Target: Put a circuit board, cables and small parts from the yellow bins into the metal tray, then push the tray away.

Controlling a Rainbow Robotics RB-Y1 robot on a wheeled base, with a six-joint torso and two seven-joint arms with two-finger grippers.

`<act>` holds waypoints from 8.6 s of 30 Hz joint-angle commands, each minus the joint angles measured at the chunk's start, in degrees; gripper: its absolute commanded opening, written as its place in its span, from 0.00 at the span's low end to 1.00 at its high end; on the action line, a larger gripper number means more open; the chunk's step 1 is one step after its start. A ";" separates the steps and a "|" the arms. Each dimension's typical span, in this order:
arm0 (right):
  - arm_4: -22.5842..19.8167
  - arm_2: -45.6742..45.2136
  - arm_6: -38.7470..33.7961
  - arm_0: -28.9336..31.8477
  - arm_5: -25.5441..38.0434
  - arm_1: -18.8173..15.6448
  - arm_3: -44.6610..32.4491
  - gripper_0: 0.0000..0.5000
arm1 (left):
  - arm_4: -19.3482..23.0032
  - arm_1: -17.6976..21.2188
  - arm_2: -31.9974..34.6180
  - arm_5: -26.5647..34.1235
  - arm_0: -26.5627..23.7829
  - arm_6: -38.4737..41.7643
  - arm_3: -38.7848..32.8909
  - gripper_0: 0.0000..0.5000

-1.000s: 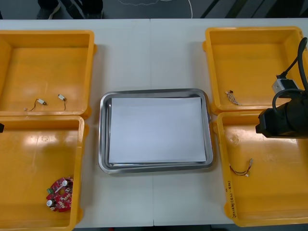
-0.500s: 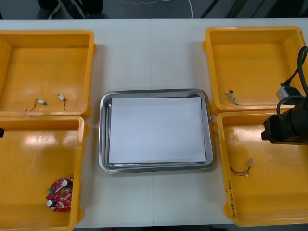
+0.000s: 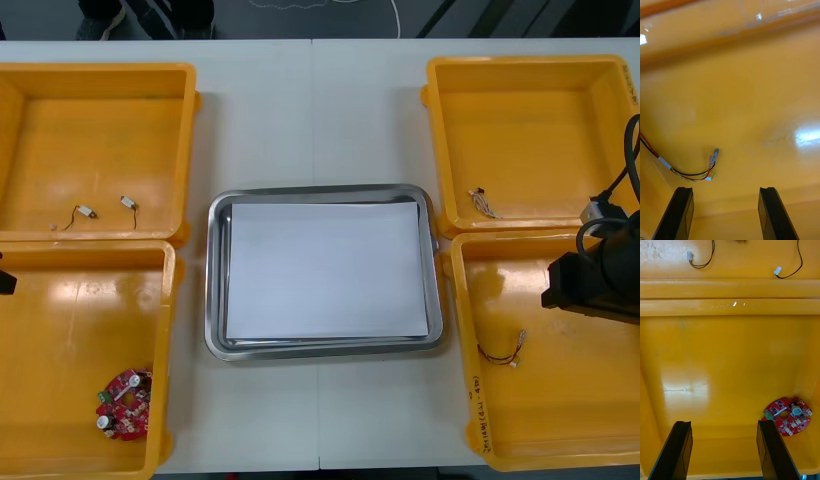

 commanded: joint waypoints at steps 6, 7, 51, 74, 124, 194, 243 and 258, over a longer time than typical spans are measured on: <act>-0.23 2.38 -3.00 5.76 -7.50 -1.97 -0.82 1.00 | 0.98 -4.32 0.81 0.34 5.65 24.38 -7.80 1.00; 0.03 2.73 -3.17 6.02 -8.20 -1.97 -0.82 1.00 | 0.98 -4.76 0.81 0.34 6.00 25.61 -8.33 1.00; 12.69 15.12 -11.96 12.61 -22.44 -2.50 -0.82 1.00 | -15.98 -12.49 -13.96 -10.52 18.21 40.99 -14.65 1.00; 13.83 16.79 -14.42 13.58 -25.43 -2.41 0.15 0.62 | -27.41 -19.79 -17.65 -17.20 22.87 31.15 -12.37 1.00; 1.70 -2.54 15.64 20.43 -27.98 -10.32 4.19 0.00 | -27.58 -19.79 -20.90 -25.55 26.12 26.58 -7.01 0.42; -2.08 9.94 59.05 21.05 -39.67 -15.60 2.87 1.00 | -13.70 -12.49 -2.71 0.34 -4.29 33.79 -16.41 0.00; 4.69 15.65 56.77 17.62 -42.66 -12.26 8.23 0.00 | -24.07 -22.86 -43.14 0.34 -29.33 38.27 5.38 0.00; -0.49 9.15 48.16 14.72 -31.41 -12.26 0.15 0.00 | -27.93 -26.11 -48.67 -6.74 -29.25 35.46 9.78 0.00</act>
